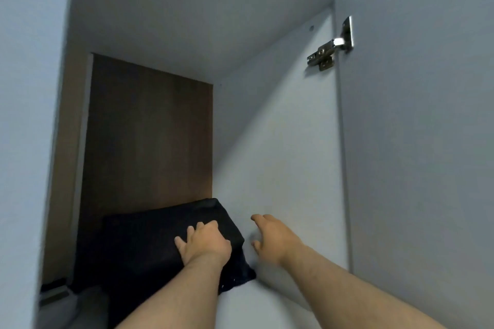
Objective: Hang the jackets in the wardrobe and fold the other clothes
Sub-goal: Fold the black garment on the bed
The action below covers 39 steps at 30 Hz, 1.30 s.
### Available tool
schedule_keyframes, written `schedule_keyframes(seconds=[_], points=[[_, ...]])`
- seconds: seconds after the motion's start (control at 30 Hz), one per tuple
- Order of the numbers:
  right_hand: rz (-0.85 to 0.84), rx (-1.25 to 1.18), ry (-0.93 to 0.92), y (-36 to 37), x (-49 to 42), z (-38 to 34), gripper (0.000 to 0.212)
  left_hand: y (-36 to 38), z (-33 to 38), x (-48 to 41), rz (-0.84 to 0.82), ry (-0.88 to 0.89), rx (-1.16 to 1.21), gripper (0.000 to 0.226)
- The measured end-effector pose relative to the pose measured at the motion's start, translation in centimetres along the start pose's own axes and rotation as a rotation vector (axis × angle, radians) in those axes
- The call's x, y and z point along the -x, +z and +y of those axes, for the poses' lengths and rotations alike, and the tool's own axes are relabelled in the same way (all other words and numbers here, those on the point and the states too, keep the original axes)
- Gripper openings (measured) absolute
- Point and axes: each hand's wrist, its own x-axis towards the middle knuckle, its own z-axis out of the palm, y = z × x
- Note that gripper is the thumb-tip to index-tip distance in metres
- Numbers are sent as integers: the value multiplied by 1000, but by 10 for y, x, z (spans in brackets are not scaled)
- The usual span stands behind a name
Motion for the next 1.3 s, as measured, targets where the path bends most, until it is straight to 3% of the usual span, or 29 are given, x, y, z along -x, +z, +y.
schedule_keyframes(seconds=[0.13,0.3,0.57,0.7,0.9,1.03,1.13,1.3], points=[[-13,115,42,-11,46,5,59,11,3,28,-44,52,92,45],[8,175,178,-29,97,-5,63,27,16,72,-236,118,186,40],[71,172,365,-49,209,-19,66,25,30,143,-407,349,491,52],[127,130,400,-47,262,-34,64,19,21,168,-395,467,505,54],[-17,179,471,-26,316,-44,55,21,-8,204,-359,744,92,40],[23,166,473,-20,342,-48,61,23,-24,228,-404,774,166,37],[91,131,478,-21,361,-50,64,18,-35,239,-348,798,225,35],[102,105,463,-17,386,-53,64,18,-41,268,-304,889,325,47]])
